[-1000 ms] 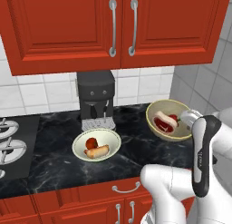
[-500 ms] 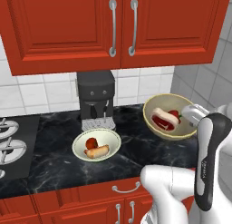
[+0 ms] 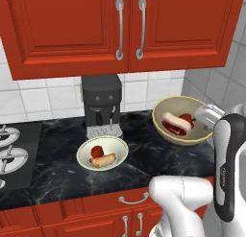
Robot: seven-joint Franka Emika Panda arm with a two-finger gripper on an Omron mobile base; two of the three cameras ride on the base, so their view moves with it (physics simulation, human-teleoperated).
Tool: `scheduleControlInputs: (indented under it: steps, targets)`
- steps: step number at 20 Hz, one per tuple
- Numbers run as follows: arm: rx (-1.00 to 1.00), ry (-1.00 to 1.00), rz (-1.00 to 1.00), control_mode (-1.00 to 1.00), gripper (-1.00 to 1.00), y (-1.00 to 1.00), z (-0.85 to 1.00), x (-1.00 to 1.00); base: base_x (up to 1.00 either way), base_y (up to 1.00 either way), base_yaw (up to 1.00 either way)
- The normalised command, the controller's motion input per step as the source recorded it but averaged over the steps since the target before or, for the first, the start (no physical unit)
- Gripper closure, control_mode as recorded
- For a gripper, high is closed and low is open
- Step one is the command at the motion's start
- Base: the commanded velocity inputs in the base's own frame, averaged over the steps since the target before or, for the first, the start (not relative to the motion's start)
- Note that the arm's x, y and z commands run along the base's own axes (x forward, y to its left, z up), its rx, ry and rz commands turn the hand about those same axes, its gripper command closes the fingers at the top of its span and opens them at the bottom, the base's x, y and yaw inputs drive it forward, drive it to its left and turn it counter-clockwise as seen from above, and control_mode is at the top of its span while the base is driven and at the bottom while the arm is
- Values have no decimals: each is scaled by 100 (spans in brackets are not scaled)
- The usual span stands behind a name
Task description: Place the bowl containing the steak and bell pepper in the microwave. Close the microwave door and press the start button to microwave the meal.
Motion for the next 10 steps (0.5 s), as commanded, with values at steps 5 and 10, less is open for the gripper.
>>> scheduleControlInputs:
  steps: [5,10]
  targets:
    - [0,0,0,100,100,0,0,1,-2,2,0]
    - [0,0,0,100,100,0,0,0,-59,32,0]
